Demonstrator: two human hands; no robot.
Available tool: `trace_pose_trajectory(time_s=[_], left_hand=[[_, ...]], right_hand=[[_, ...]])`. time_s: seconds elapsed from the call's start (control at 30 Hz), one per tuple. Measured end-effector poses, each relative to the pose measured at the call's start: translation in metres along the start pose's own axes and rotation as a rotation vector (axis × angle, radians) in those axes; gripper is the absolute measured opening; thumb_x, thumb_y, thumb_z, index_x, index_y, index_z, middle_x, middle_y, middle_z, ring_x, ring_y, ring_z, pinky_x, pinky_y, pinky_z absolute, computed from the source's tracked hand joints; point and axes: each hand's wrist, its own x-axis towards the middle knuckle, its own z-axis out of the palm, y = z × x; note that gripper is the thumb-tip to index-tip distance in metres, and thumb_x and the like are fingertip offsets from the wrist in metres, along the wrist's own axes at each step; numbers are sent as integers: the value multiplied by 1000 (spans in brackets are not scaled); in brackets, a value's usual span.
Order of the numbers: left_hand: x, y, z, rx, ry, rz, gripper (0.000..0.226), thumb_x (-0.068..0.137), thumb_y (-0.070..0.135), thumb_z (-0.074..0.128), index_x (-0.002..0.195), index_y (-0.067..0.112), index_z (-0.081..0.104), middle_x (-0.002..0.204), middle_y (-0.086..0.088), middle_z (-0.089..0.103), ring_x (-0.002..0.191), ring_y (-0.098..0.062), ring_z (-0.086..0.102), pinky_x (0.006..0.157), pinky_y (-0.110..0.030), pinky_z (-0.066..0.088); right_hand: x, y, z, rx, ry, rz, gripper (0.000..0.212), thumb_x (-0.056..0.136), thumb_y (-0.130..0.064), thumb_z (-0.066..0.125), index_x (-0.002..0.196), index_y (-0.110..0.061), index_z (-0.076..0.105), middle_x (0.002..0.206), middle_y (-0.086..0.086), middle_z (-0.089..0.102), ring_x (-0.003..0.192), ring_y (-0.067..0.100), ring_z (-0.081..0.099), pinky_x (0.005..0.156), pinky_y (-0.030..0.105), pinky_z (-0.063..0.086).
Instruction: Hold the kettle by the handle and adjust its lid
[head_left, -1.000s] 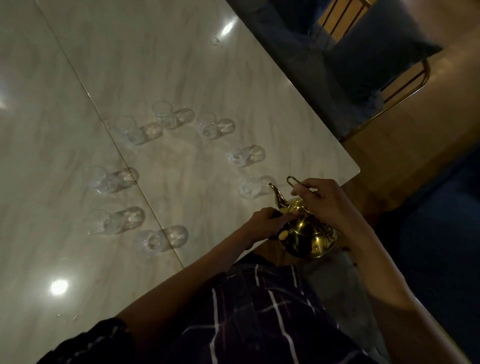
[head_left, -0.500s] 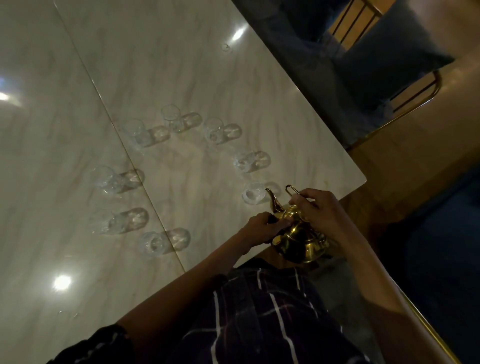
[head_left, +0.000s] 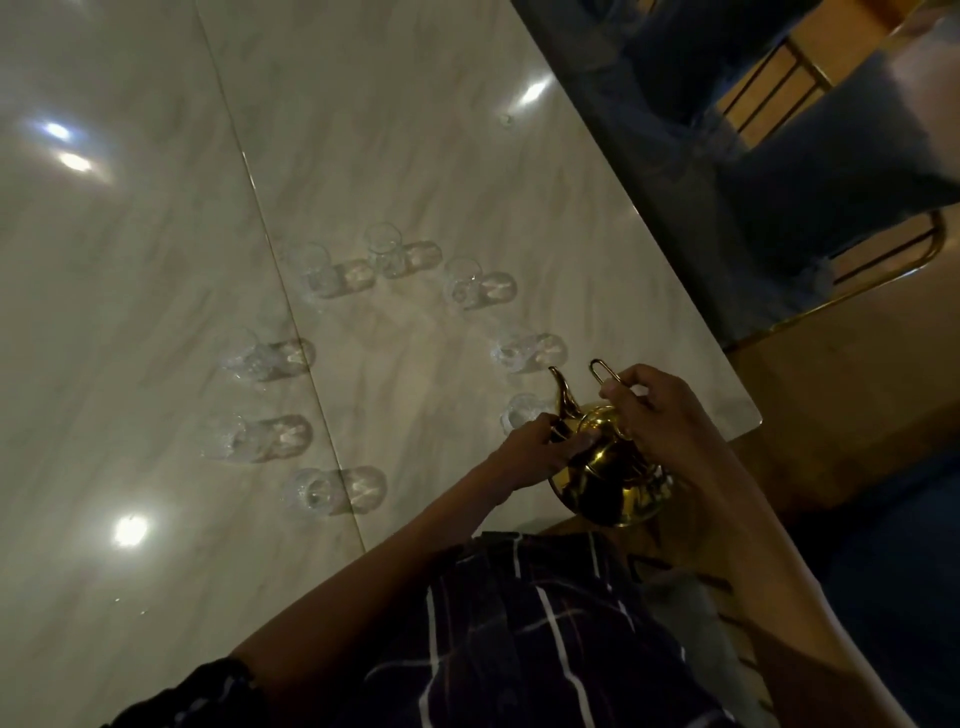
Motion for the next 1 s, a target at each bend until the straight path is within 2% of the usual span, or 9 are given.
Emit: trace_pose_trajectory(time_s=[0.13,0.23,0.3,0.37,0.43,0.6,0.73,1.0], left_hand=[[19,10,-8,-10,50,-2,37,95,53,63,104,18,62,102,-3,64,101,-23,64,93,-40,53],[27,20,-14,-32,60,0,26,96,51,63,91,25,62,103,-5,65,94,-21,64,82,-33,52],[31,25,-18,-41,62,-16,36,95,55,62,107,21,64,115,-9,68,102,-23,67,84,-34,54],[35,29,-19,-35,57,-35,53,95,59,59,123,15,62,124,-9,67,111,-24,67,93,-39,56],[39,31,-20,-45,55,-57,59,94,63,57,130,16,60,126,-7,67,112,-22,67,97,-41,57],[46,33,-21,-59,48,-60,55,96,63,53,123,16,64,123,-7,69,113,-23,67,100,-45,56],[47,35,-21,-74,41,-66,54,99,59,52,122,12,65,123,-12,70,115,-28,67,100,-46,54],[45,34,-20,-73,24,-63,56,99,60,51,122,11,65,125,-15,69,118,-32,65,99,-50,54]], right_hand=[[21,-10,-5,-27,-4,-61,20,97,-38,55,95,-21,66,65,-6,61,54,2,54,54,24,40],[35,-16,-9,-39,-10,-84,20,96,-39,55,95,-22,67,65,-7,61,55,3,56,56,25,41],[44,-20,-11,-62,-15,-92,21,96,-40,55,97,-23,67,71,-4,65,63,8,61,60,28,45],[53,-23,-13,-91,-22,-96,22,96,-41,55,100,-23,66,82,-1,68,75,12,65,68,32,51],[61,-24,-15,-109,-39,-94,23,96,-42,54,102,-24,66,88,0,69,82,15,66,75,37,55],[74,-27,-17,-126,-64,-78,22,96,-42,55,102,-24,66,96,1,68,89,16,66,80,40,55],[78,-29,-16,-130,-69,-73,24,96,-41,55,103,-22,67,85,0,69,80,13,66,75,36,54],[75,-29,-17,-120,-73,-58,25,97,-40,55,105,-19,66,82,1,67,79,13,65,69,32,50]])
